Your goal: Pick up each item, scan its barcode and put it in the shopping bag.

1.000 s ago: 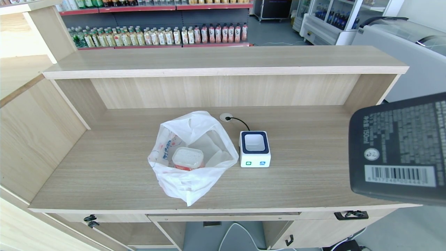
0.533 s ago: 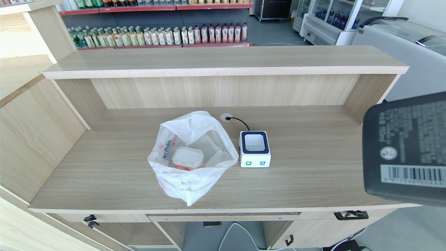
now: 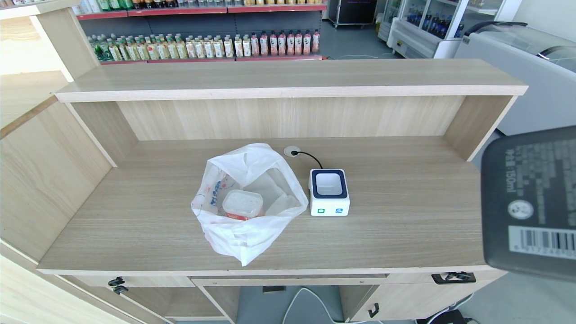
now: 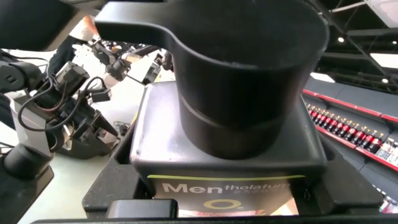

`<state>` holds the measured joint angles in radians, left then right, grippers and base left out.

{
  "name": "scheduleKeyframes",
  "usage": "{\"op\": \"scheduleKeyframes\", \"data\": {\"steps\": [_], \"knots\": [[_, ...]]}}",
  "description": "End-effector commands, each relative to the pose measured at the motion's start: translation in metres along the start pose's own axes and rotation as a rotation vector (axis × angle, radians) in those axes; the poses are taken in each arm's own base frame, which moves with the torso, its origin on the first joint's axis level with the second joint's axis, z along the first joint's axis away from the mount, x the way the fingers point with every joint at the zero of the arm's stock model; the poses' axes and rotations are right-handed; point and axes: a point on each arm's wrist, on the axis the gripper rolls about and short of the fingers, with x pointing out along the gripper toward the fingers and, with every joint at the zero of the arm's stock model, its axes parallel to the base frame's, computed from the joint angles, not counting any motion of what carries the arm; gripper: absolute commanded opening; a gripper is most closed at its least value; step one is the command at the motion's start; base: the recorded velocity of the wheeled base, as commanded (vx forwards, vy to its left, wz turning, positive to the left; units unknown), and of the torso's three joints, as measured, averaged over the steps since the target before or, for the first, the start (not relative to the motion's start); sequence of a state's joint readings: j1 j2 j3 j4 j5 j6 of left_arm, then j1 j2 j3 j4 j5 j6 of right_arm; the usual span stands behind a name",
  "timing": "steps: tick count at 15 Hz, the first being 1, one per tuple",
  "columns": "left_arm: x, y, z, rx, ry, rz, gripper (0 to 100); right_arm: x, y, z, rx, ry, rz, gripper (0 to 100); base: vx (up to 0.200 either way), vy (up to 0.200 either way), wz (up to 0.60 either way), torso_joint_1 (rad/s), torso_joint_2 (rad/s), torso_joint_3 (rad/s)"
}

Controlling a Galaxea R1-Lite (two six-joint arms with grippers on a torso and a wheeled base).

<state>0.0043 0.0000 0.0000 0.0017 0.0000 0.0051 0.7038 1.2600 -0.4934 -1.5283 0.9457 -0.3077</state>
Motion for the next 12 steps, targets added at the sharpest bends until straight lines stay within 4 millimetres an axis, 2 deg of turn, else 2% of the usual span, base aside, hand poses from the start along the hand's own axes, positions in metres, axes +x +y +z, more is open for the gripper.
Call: {"op": "scheduleKeyframes", "data": {"steps": [1,8,12], "knots": [[0.000,0.000,0.000,0.001,0.000,-0.001,100,0.002,0.001,0.003,-0.003,-0.016,0.009,0,0.000,0.000,0.00,0.000,0.00,0.000],[0.000,0.000,0.000,0.001,0.000,0.000,100,0.007,0.006,0.001,-0.047,-0.024,0.036,0,0.000,0.000,0.00,0.000,0.00,0.000],[0.000,0.000,0.000,0.001,0.000,0.000,100,0.009,0.009,-0.009,-0.054,0.004,0.055,0,0.000,0.000,0.00,0.000,0.00,0.000]]}}
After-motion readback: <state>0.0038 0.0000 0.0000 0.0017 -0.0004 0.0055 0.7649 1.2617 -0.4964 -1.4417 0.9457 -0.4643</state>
